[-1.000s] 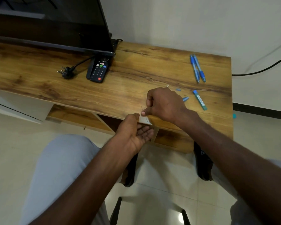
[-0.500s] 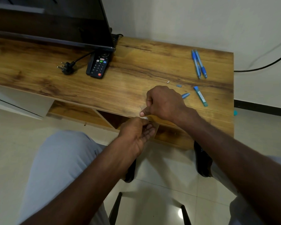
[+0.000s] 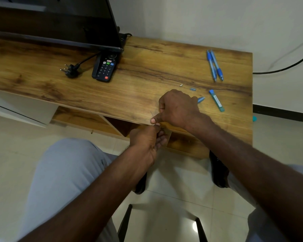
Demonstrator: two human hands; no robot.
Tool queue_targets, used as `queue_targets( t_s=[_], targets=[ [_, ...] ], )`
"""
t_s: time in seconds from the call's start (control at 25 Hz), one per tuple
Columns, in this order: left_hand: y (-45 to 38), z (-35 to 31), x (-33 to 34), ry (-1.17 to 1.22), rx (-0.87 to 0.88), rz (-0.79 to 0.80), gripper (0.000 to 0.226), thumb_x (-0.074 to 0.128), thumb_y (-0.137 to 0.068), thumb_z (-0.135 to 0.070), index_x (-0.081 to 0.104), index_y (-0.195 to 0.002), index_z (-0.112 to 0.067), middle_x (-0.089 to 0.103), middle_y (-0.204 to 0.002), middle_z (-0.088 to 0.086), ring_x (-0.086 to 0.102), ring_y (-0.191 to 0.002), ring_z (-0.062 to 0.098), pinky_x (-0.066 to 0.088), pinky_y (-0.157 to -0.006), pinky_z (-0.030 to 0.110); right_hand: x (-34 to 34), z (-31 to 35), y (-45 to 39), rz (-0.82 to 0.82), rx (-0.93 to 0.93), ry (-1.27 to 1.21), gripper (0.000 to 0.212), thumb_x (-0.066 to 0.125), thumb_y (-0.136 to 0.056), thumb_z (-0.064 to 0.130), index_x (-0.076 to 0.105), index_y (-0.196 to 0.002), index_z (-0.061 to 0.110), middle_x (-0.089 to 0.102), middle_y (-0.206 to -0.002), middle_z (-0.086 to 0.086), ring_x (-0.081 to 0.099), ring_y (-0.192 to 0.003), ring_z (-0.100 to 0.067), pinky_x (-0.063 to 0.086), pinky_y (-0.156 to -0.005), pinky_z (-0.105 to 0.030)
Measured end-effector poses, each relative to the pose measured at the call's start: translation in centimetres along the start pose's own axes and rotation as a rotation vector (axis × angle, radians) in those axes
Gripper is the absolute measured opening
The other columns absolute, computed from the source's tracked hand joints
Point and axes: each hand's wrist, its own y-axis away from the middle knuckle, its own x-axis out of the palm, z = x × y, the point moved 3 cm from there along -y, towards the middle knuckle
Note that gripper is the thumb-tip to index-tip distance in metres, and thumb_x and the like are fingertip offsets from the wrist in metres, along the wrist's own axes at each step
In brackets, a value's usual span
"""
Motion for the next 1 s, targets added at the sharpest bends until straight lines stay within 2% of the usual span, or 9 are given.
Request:
queue_targets(
  t_s=[0.08,0.2,0.36,0.52,0.6,0.68,0.76,0.88,1.0],
  targets=[
    [-0.1,0.0,0.0,-0.001,0.002,-0.007,0.017,0.066,-0.101,-0.006,0.067,-0.114,0.005,0.071,-0.097,0.021,0.072,-0.082,0.026,0.062,-0.076,0.035,-0.1,0.0,0.0,0.003,0.004,0.000,0.052,0.088,-0.067,0.066,0.051,-0.069,0.029,0.063,-0.104,0.002,0.061,-0.104,-0.024,0.037,-0.101,-0.055],
    [-0.1,0.0,0.0,-0.005,0.003,-0.006,0.009,0.066,-0.101,-0.007,0.067,-0.103,0.002,0.070,-0.090,0.018,0.069,-0.070,0.020,0.062,-0.079,0.036,-0.1,0.1,0.1,0.010,0.000,-0.016,0.052,0.088,-0.067,0.065,0.052,-0.071,0.028,0.064,-0.102,0.002,0.061,-0.102,-0.024,0.038,-0.100,-0.055],
    [-0.2,0.2,-0.1,-0.007,0.018,-0.010,0.014,0.068,-0.100,-0.008,0.069,-0.109,0.004,0.072,-0.089,0.017,0.070,-0.066,0.018,0.064,-0.075,0.035,-0.1,0.0,0.0,0.009,-0.013,-0.030,0.050,0.087,-0.069,0.065,0.052,-0.072,0.029,0.064,-0.099,0.003,0.061,-0.100,-0.022,0.042,-0.099,-0.054],
    [0.2,0.2,-0.5,0.006,0.047,0.011,0.007,0.070,-0.099,-0.010,0.070,-0.099,-0.003,0.074,-0.076,0.010,0.072,-0.062,0.016,0.064,-0.073,0.033,-0.9,-0.5,-0.5,-0.049,-0.038,-0.125,0.038,0.079,-0.084,0.060,0.061,-0.076,0.028,0.068,-0.087,0.005,0.066,-0.089,-0.018,0.052,-0.084,-0.043],
    [0.3,0.0,-0.8,-0.011,0.136,0.000,0.009,0.070,-0.100,-0.013,0.070,-0.094,-0.005,0.075,-0.071,0.006,0.073,-0.063,0.015,0.065,-0.071,0.032,-1.9,-1.0,-0.9,-0.098,-0.047,-0.254,0.032,0.075,-0.092,0.054,0.069,-0.081,0.024,0.069,-0.080,0.007,0.067,-0.080,-0.012,0.053,-0.075,-0.035],
    [0.4,-0.9,-0.9,-0.054,0.292,-0.029,0.009,0.071,-0.100,-0.017,0.071,-0.097,-0.008,0.077,-0.077,0.007,0.074,-0.068,0.015,0.065,-0.069,0.030,-3.1,-1.7,-1.2,-0.121,-0.004,-0.509,0.028,0.073,-0.096,0.047,0.077,-0.086,0.021,0.073,-0.081,0.005,0.067,-0.078,-0.009,0.053,-0.070,-0.029],
    [0.5,-2.4,-0.4,-0.120,0.440,-0.050,0.008,0.071,-0.099,-0.019,0.071,-0.098,-0.011,0.078,-0.083,0.008,0.074,-0.070,0.015,0.062,-0.067,0.028,-4.1,-2.6,-1.0,-0.050,0.086,-0.801,0.027,0.072,-0.097,0.045,0.082,-0.090,0.022,0.077,-0.084,0.005,0.067,-0.075,-0.007,0.050,-0.063,-0.023],
    [0.7,-4.2,1.2,-0.223,0.578,-0.013,0.007,0.071,-0.100,-0.019,0.072,-0.096,-0.013,0.077,-0.085,0.009,0.073,-0.071,0.014,0.062,-0.064,0.027,-4.9,-3.4,-0.2,0.120,0.122,-1.051,0.031,0.073,-0.096,0.048,0.084,-0.103,0.020,0.082,-0.097,0.004,0.071,-0.080,-0.009,0.047,-0.068,-0.028],
    [0.9,-5.0,2.6,-0.336,0.680,0.006,0.007,0.070,-0.100,-0.017,0.072,-0.094,-0.013,0.077,-0.084,0.006,0.075,-0.074,0.015,0.061,-0.064,0.027,-5.0,-4.1,0.2,0.152,0.105,-1.161,0.031,0.079,-0.092,0.039,0.081,-0.113,0.016,0.083,-0.104,-0.002,0.076,-0.086,-0.013,0.049,-0.075,-0.031]
  ],
)
